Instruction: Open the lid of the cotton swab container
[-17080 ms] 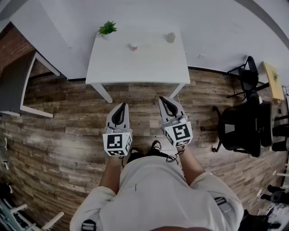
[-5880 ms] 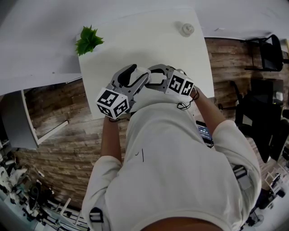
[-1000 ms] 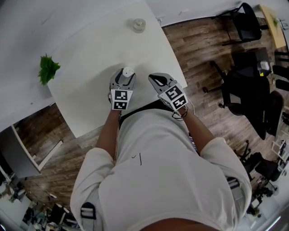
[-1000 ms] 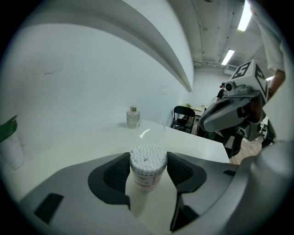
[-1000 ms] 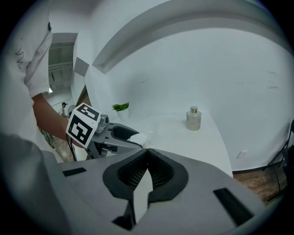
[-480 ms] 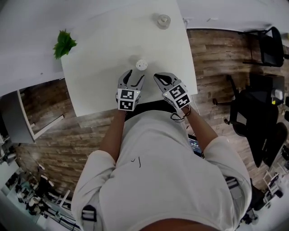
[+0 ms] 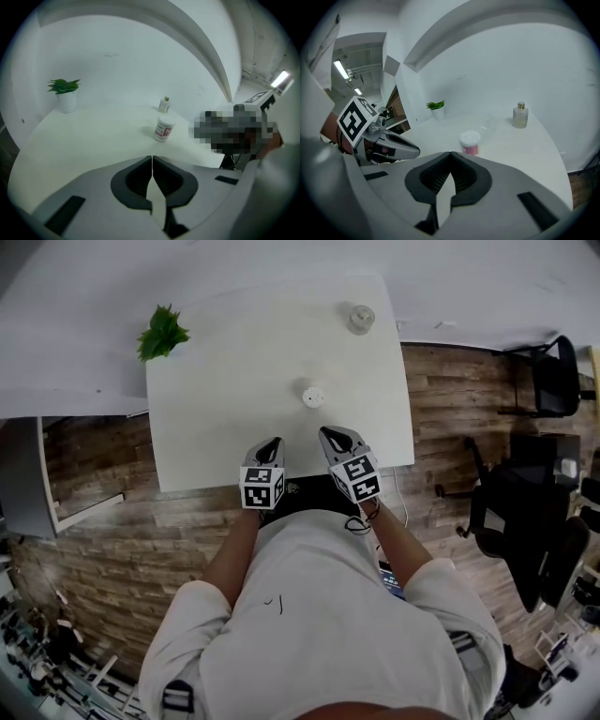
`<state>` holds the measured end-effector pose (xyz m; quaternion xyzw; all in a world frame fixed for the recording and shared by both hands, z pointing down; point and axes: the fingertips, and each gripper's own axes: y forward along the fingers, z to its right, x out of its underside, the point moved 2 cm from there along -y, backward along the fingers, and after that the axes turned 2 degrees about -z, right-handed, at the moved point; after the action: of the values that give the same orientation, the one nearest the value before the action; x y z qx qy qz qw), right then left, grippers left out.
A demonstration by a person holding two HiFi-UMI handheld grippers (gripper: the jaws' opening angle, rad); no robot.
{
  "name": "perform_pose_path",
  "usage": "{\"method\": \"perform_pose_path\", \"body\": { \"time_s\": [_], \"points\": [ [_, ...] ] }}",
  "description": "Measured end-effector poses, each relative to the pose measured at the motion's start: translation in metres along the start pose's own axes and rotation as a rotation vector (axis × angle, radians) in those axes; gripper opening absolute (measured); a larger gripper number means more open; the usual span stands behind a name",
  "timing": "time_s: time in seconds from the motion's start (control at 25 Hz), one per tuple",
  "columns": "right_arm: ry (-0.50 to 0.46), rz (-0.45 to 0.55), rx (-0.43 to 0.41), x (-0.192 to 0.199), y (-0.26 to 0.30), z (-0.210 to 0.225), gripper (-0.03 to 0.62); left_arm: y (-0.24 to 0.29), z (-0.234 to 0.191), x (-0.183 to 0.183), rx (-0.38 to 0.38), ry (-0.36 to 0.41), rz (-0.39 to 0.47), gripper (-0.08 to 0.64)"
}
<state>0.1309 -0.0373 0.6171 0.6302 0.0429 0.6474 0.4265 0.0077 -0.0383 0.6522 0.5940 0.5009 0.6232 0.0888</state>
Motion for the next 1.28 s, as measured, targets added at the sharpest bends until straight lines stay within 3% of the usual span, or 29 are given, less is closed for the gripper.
{"method": "perform_pose_path", "body": {
  "time_s": [0.12, 0.36, 0.56, 0.72, 1.12, 1.28],
  "points": [
    [0.006, 0.011, 0.043, 0.005, -0.005, -0.028, -0.003, -0.021, -0.002, 0.013, 0.021, -0.010, 0.023, 0.021],
    [0.117, 0.016, 0.122, 0.032, -0.019, -0.077, -0.003, -0.063, -0.007, 0.047, 0.061, -0.037, 0.065, 0.021],
    [0.094, 0.034, 0.171, 0.028, -0.045, -0.093, -0.003, -0.085, -0.005, 0.042, 0.058, -0.050, 0.135, 0.021],
    [0.066, 0.098, 0.210, 0.000, -0.068, -0.084, -0.003, -0.110, -0.001, 0.004, 0.045, -0.046, 0.243, 0.021],
    [-0.067, 0.358, 0.253, -0.126, -0.131, -0.060, -0.003, -0.169, 0.017, -0.121, -0.020, 0.111, 0.514, 0.021],
    [-0.131, 0.413, 0.276, -0.159, -0.159, -0.053, -0.003, -0.191, 0.026, -0.155, -0.052, 0.123, 0.586, 0.021]
  ]
}}
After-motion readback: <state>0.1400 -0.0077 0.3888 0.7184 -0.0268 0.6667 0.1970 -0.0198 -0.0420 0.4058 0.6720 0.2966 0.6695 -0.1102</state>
